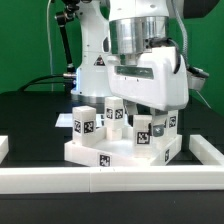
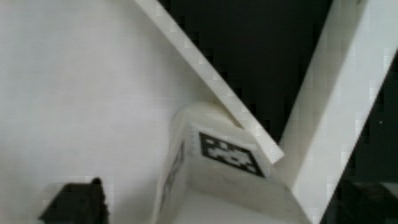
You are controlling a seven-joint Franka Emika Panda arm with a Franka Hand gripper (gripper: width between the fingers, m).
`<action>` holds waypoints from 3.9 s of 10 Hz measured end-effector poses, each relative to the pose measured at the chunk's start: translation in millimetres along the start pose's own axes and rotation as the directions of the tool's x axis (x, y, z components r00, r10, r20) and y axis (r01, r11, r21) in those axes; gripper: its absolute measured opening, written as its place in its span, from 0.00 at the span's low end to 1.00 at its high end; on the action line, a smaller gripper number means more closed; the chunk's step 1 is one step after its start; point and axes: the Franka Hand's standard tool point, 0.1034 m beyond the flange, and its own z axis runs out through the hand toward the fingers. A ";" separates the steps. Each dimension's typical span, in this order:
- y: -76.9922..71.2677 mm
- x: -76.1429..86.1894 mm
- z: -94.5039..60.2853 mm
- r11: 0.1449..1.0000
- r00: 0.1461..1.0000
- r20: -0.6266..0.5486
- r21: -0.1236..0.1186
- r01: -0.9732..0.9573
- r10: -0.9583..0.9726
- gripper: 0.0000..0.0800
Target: Assemble square table
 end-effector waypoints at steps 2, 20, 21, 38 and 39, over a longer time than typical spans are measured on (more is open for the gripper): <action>0.2 0.4 0.0 0.984 0.984 -0.002 -0.002 0.177 -0.177 0.81; -0.2 4.3 -2.2 0.319 0.321 0.019 -0.081 0.944 -0.947 0.43; -0.1 4.3 -2.1 0.337 0.339 0.017 -0.082 0.938 -0.941 0.43; -0.7 -7.3 -2.0 0.976 0.976 -0.009 -0.002 -0.218 0.218 0.36; -2.2 -8.7 -4.6 0.964 0.965 0.011 -0.047 -0.260 0.261 0.36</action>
Offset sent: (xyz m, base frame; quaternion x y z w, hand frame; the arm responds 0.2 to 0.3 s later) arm -0.0014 0.0011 0.0005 0.0117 -0.0043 -0.2678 0.9634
